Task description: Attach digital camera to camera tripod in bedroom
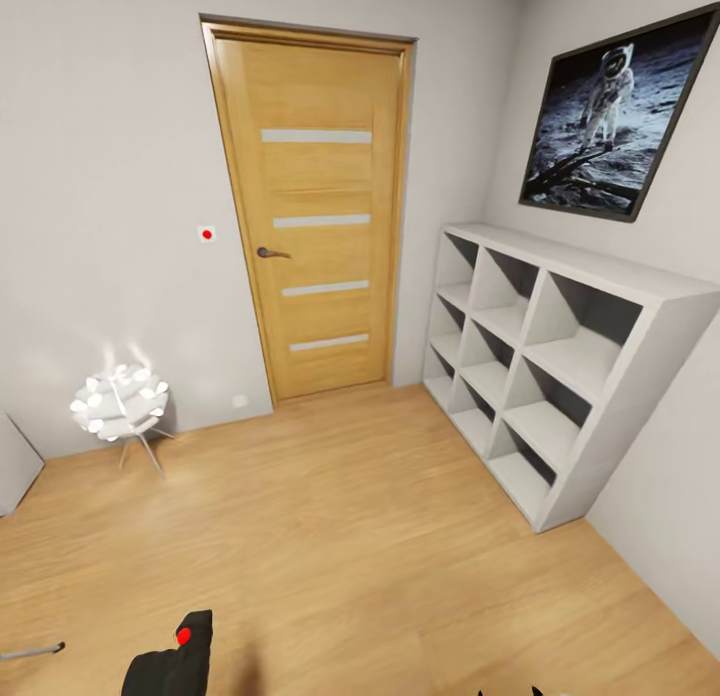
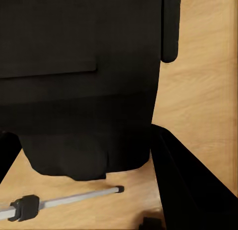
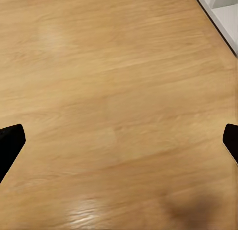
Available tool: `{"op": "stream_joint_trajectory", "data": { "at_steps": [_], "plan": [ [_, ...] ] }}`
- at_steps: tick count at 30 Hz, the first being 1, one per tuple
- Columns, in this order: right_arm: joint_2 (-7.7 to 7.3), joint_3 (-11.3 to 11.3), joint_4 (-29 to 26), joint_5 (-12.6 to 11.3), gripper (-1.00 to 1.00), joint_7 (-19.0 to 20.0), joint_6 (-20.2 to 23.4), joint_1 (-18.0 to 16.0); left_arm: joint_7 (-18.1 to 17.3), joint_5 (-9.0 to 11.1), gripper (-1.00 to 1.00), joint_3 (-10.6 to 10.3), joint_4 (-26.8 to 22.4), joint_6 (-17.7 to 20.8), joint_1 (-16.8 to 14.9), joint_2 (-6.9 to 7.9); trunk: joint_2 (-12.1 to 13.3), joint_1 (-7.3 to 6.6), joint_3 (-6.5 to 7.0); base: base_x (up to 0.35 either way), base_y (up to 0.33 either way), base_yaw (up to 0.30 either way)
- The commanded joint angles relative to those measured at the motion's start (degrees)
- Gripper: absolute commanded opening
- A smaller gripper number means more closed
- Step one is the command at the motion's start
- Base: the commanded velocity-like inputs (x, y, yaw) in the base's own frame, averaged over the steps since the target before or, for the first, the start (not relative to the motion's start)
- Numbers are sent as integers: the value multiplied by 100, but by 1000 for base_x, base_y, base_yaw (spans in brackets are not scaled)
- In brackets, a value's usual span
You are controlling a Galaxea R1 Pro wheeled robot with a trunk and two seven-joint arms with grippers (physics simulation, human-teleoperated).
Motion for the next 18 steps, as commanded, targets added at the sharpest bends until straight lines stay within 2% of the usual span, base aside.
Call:
{"op": "stream_joint_trajectory", "data": {
  "at_steps": [1,11,14,18],
  "plan": [
    [-1,-16,5,-12,100,35,-15,-5,41,6,-100,-50,0,-10,-4,0,-11,6,-11,298,-213,0],
    [7,-12,5,-12,100,28,-15,-5,42,6,-100,-50,0,-10,-4,3,-11,6,-11,291,-221,14],
    [7,-13,5,-12,100,27,-15,-5,42,6,-100,-50,0,-6,-4,6,-11,6,-11,289,-222,133],
    [8,-13,5,-12,100,27,-15,-5,43,6,-100,-49,0,-9,-4,4,-11,6,-11,289,-222,259]
  ]
}}
